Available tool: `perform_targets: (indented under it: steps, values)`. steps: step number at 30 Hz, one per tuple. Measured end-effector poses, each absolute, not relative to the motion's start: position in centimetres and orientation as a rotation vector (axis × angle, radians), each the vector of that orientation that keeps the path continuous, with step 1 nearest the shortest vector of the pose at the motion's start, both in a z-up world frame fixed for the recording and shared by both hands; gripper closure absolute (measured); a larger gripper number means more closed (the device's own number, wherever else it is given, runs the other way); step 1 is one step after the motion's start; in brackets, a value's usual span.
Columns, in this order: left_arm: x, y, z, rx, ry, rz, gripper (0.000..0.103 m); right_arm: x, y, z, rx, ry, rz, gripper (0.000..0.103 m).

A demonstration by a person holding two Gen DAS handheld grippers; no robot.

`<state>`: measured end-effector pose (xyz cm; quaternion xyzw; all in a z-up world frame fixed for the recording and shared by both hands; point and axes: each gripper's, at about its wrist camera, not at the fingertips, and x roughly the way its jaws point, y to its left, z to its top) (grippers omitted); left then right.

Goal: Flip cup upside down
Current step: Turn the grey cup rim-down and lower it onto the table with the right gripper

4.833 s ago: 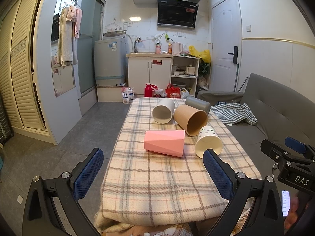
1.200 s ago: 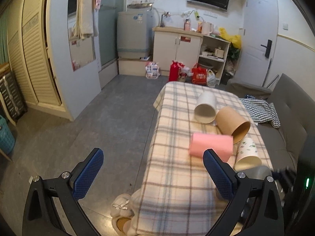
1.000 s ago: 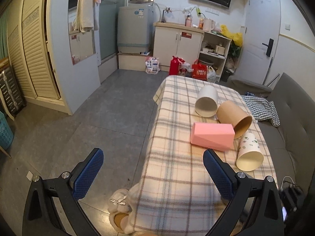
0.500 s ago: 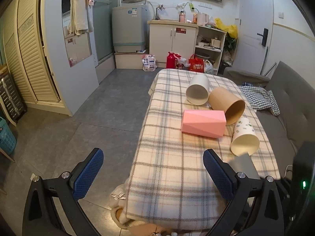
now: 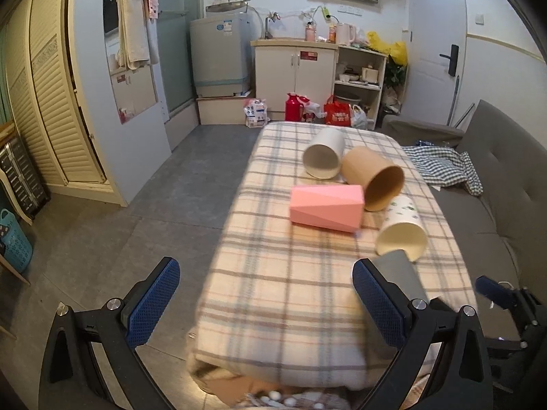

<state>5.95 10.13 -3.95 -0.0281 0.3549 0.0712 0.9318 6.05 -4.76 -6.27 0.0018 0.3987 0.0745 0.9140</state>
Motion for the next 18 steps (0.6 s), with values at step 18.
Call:
perform_targets:
  steps: [18]
  values:
    - [6.3,-0.2,-8.3,-0.017,0.898,-0.055,0.000,3.2,-15.9,-5.4,0.159,0.737,-0.096,0.018]
